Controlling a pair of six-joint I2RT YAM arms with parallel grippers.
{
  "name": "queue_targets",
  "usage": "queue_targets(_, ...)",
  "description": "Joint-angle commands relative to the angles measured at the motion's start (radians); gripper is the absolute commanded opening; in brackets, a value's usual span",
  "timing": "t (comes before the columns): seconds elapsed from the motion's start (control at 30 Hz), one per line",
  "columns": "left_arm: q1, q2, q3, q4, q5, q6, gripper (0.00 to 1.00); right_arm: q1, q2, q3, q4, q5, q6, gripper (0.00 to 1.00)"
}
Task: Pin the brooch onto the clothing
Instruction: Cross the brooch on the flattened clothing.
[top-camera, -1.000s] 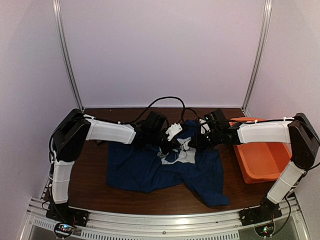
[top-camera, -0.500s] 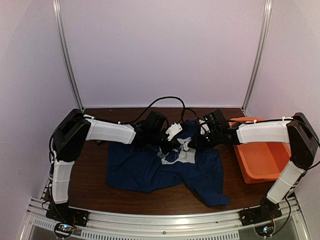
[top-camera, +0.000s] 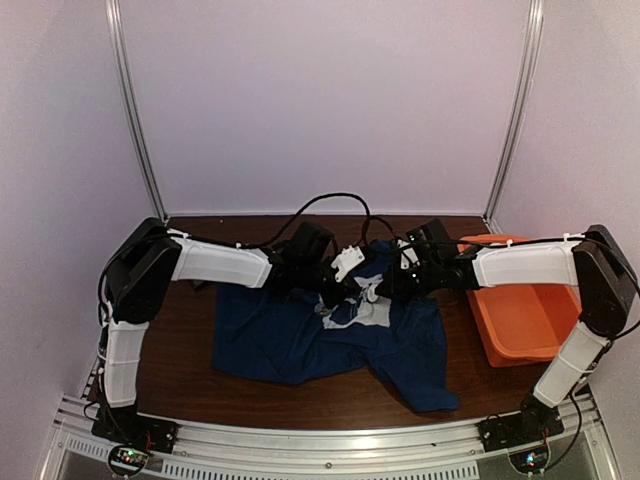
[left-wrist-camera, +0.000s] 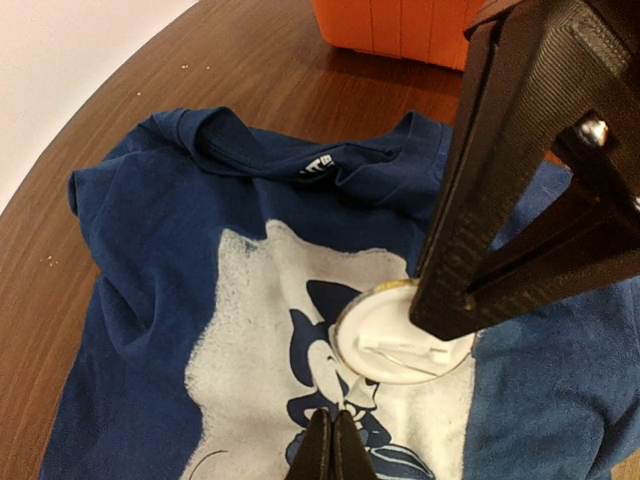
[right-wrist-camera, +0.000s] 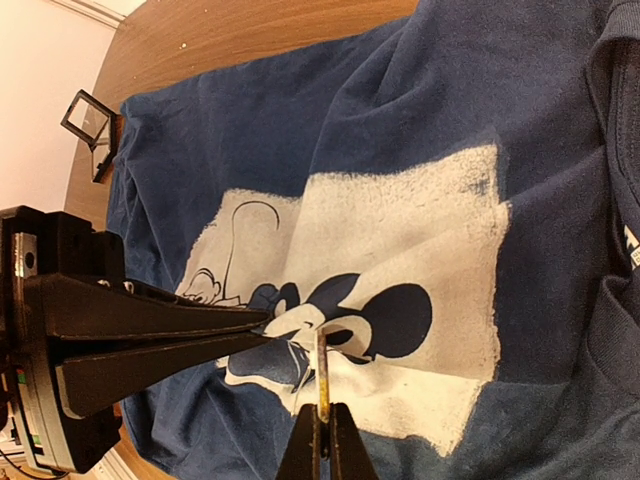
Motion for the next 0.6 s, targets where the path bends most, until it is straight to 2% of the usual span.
queue_targets(0.0,0.0,-0.051,-0.015,0.056,0.026,0.0,0.0,-0.005,0.022,0.005,0.008,-0.012,0.007,0.0)
queue_targets(0.57,-0.001,-0.062,-0.041,0.08,0.028,-0.009,0.0,-0.005,0.045,0.029,-0.011,-0.015,0.009,0.0)
